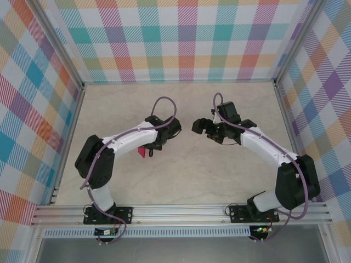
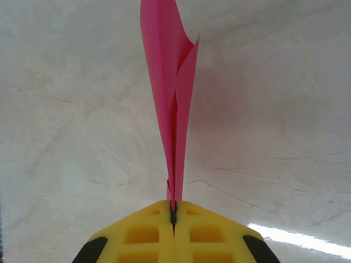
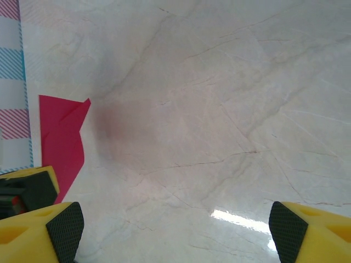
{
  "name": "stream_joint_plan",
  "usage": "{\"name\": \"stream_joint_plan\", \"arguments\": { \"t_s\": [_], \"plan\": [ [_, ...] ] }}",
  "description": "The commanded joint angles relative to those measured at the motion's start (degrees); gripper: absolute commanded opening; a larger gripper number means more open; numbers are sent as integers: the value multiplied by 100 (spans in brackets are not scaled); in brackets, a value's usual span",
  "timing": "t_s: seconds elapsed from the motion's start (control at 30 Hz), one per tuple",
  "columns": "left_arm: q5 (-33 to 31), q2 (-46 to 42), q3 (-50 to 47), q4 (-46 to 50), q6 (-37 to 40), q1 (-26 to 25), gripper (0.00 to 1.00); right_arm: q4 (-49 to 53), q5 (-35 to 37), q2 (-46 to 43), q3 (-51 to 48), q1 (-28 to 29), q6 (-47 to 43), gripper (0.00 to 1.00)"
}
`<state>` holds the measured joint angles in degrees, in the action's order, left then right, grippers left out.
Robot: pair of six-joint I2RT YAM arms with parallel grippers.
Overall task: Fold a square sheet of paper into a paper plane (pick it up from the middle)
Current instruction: Turn over the paper at the center of the table, then move the paper to the center of the table.
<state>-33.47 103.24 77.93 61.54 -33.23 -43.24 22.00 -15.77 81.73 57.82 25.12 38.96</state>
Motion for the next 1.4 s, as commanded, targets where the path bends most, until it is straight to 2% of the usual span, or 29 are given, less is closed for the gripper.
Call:
{"name": "stream_joint_plan", "arguments": {
  "t_s": [0.0,0.07,0.17,0.3,0.37,0.53,0.63,0.7,0.8,0.93,1.1,1.23,1.37],
  "plan": [
    [715,282,152,-519,-212,-70,3,151,147,-114,-78,1,104,90],
    [1074,395,227,-790,-291,-70,11,194,156,-114,-87,1,113,90],
    [1786,433,300,-1248,-268,-54,29,274,205,-114,-96,1,120,89],
    [2576,238,278,-1654,-228,51,40,278,293,-83,-135,1,151,89],
    [3007,-50,109,-1907,-247,236,45,254,336,-33,-157,23,175,89],
    [3881,-1071,-558,-2520,-273,841,63,150,514,159,-102,374,254,87],
    [3891,-1584,-907,-2546,-306,1249,75,47,696,426,104,876,354,86],
    [3661,-1836,-1145,-2431,-298,1544,80,-4,860,736,350,1282,489,84],
    [3357,-2125,-1494,-2144,-313,2105,83,-162,990,1292,792,1893,667,79],
    [3173,-2485,-2105,-2111,-342,2854,90,-280,951,2182,1598,2580,813,64],
    [3351,-2640,-2667,-2191,-298,3460,92,-215,877,3129,2365,2948,1020,44],
    [3496,-2667,-2912,-2271,-296,3584,93,47,927,3712,2858,3007,1035,39],
    [3592,-2653,-3004,-2321,-310,3579,93,460,1260,4039,3176,3008,858,38]
  ]
}}
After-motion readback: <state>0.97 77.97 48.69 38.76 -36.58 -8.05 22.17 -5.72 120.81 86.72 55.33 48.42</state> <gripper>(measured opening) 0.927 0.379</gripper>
